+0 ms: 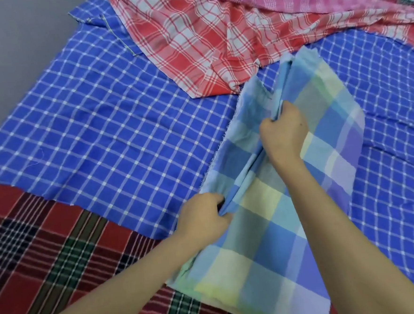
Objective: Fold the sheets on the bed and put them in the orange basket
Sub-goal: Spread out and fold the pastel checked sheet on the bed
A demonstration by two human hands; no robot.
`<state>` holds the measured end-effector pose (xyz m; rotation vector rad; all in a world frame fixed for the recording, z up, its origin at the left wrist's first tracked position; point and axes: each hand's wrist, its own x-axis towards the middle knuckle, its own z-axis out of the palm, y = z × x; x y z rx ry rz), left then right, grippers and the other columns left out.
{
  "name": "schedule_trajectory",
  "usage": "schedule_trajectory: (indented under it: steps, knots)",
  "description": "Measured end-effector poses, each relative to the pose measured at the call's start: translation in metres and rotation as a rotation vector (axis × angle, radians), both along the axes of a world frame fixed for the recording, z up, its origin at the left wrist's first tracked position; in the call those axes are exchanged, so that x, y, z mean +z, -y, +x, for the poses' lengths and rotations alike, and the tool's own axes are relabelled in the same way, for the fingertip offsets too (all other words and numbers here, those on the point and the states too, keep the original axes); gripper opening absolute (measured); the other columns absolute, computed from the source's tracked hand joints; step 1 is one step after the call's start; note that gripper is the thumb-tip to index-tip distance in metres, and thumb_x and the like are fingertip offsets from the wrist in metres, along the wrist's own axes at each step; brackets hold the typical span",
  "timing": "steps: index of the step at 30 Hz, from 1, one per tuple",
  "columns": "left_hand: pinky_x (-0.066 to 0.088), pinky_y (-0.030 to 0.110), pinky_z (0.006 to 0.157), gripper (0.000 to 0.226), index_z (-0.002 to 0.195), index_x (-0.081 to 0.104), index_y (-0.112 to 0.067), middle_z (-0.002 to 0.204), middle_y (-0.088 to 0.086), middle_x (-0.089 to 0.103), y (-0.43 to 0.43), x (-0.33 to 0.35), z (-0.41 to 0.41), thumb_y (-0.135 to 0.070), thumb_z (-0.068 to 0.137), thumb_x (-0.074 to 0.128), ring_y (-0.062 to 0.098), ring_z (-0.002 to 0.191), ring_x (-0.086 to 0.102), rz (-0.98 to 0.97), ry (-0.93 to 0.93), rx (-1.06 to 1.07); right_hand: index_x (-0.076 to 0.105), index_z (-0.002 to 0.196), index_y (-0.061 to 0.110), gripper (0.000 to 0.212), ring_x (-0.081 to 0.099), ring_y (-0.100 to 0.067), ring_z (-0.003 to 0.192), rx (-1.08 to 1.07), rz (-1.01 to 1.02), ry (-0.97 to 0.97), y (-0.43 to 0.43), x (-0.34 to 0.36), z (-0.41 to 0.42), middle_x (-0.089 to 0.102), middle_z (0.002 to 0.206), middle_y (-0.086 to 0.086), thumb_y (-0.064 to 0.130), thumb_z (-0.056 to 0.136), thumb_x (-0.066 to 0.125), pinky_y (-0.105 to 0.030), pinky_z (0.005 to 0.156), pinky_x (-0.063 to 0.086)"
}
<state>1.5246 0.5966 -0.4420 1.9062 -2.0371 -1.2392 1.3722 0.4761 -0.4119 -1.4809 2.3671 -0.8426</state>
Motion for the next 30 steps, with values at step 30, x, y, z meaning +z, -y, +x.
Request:
schedule_trajectory:
  steps: [30]
  knots:
    - [0.053,0.043,0.073,0.032,0.090,0.064,-0.001,0.085,0.019,0.065,-0.104,-0.055,0.059,-0.033,0.087,0.065,0.036,0.080,0.063,0.227,0.059,0.461,0.053,0.118,0.012,0.046,0.064,-0.013,0.088,-0.454,0.406,0.895,-0.331,-0.052,-0.056,0.065,0.104,-0.001,0.026,0.080,0.075,-0.032,0.072,0.054]
